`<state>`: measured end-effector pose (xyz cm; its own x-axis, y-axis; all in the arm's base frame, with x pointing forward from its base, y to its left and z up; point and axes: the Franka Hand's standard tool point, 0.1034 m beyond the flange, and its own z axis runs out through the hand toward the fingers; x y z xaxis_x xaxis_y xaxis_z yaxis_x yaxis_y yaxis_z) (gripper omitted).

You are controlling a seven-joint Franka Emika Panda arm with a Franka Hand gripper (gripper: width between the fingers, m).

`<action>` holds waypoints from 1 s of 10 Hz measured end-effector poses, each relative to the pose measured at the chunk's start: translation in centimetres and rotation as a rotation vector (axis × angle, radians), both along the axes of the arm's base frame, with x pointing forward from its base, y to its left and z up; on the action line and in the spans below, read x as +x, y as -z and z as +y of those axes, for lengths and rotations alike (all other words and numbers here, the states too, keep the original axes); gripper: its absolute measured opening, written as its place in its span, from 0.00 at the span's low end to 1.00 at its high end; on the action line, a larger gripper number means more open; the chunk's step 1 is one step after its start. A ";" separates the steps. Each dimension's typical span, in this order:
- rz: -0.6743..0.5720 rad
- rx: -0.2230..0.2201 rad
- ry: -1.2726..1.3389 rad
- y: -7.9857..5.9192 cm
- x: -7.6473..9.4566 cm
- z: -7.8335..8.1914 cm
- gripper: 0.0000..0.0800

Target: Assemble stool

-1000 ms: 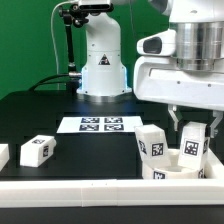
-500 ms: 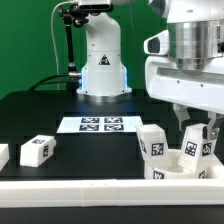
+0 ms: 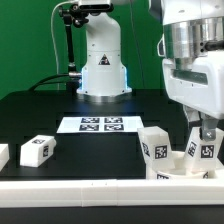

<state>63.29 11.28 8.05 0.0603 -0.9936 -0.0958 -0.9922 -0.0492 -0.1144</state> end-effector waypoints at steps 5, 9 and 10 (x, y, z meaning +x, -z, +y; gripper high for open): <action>0.031 0.047 0.292 0.0 0.0 0.3 0.42; 0.046 0.080 0.471 0.0 0.1 0.4 0.42; 0.045 0.084 0.482 0.0 0.1 0.5 0.42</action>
Offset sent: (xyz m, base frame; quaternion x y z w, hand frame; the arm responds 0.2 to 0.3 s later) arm 0.0000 0.0000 0.0000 0.0000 0.0000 0.2571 0.9664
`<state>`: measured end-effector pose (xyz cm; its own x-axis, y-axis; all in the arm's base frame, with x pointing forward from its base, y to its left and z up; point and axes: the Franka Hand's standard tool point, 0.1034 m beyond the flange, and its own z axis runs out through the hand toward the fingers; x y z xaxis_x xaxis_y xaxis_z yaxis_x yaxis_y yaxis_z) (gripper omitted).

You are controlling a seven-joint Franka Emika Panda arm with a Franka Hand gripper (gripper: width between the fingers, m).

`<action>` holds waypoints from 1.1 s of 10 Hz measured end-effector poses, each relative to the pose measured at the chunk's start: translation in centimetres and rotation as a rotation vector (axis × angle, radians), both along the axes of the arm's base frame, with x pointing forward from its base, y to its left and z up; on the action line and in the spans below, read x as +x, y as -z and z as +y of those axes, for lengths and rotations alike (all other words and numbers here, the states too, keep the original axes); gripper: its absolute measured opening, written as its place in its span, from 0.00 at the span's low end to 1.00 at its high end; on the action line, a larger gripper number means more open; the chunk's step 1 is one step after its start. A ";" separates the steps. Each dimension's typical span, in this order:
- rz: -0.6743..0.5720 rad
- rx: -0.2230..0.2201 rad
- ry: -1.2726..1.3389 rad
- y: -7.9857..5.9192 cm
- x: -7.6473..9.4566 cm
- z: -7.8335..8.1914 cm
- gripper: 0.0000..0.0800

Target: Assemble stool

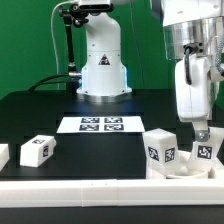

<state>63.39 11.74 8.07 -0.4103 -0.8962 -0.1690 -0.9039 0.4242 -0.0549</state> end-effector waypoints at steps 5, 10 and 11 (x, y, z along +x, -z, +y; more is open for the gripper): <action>-0.043 0.048 0.131 -0.1 0.1 0.4 0.42; 0.012 0.051 -0.136 -1.1 -0.5 0.2 0.80; 0.000 0.048 -0.208 -1.8 -0.5 0.0 0.80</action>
Offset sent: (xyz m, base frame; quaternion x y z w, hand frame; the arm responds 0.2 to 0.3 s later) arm -0.0013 0.0039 0.0016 0.0128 -0.0079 0.2182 0.9758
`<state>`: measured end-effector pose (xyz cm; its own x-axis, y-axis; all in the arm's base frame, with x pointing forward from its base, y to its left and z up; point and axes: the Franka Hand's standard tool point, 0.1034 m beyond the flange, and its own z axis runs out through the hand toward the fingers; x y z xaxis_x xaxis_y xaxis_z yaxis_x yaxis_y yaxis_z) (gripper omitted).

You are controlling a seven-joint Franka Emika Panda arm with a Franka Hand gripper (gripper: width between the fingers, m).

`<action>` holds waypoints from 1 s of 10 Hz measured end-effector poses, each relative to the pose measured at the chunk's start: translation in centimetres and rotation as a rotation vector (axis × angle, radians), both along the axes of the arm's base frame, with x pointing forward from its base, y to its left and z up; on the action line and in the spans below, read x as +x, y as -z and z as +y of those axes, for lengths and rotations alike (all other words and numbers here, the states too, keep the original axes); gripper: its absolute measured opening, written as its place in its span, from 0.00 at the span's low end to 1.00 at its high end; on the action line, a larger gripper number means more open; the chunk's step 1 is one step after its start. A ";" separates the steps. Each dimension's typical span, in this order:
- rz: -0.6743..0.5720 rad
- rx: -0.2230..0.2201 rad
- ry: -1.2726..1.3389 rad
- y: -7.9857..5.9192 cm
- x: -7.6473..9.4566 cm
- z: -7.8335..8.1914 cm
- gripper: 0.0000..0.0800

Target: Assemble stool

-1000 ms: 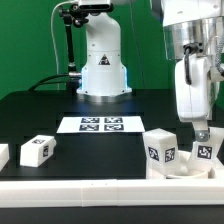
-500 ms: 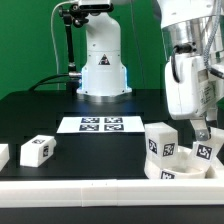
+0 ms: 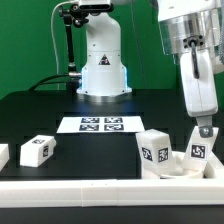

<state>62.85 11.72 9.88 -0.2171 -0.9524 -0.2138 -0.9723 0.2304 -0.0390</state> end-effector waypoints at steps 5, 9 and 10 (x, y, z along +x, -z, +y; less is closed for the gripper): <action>-0.009 0.002 -0.120 -1.4 -0.5 -0.8 0.81; -0.058 -0.026 -0.477 -1.3 -1.5 -3.2 0.81; -0.077 -0.029 -0.568 -1.3 -2.3 -4.8 0.81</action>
Offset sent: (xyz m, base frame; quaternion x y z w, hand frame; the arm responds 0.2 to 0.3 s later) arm 0.0000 0.0000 0.0000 0.0000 0.0000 0.0000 1.0000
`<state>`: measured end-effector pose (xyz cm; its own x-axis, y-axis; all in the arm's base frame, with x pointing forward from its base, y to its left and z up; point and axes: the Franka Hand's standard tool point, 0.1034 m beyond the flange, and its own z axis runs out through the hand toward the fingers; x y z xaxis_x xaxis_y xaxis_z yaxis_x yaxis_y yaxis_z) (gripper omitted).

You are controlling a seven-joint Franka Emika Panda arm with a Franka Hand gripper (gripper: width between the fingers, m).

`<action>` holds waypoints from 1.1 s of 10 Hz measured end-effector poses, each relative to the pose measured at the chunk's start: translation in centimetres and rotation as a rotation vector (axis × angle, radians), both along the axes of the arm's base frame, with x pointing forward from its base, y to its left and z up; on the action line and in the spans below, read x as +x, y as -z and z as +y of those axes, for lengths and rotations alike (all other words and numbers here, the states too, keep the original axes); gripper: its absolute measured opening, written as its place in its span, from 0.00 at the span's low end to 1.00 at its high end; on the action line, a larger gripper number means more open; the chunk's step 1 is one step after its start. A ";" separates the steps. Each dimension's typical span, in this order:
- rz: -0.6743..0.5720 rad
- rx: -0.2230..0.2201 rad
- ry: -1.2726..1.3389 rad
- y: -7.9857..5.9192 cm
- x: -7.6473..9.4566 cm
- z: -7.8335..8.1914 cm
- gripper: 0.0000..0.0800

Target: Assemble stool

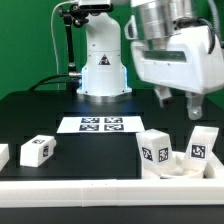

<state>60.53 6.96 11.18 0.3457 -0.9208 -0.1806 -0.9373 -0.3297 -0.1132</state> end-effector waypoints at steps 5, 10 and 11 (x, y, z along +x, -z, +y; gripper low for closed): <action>-0.025 -0.009 -0.148 0.2 -0.6 -1.0 0.81; -0.080 -0.107 -0.776 1.9 -2.5 -6.5 0.81; -0.084 -0.119 -0.811 2.5 -3.0 -9.1 0.81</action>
Offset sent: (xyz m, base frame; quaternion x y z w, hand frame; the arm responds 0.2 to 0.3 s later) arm 0.0000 0.0000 0.0000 0.0000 0.0000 -0.1296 0.9916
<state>57.57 -2.14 8.64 0.9196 -0.3908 -0.0411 -0.3930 -0.9148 -0.0938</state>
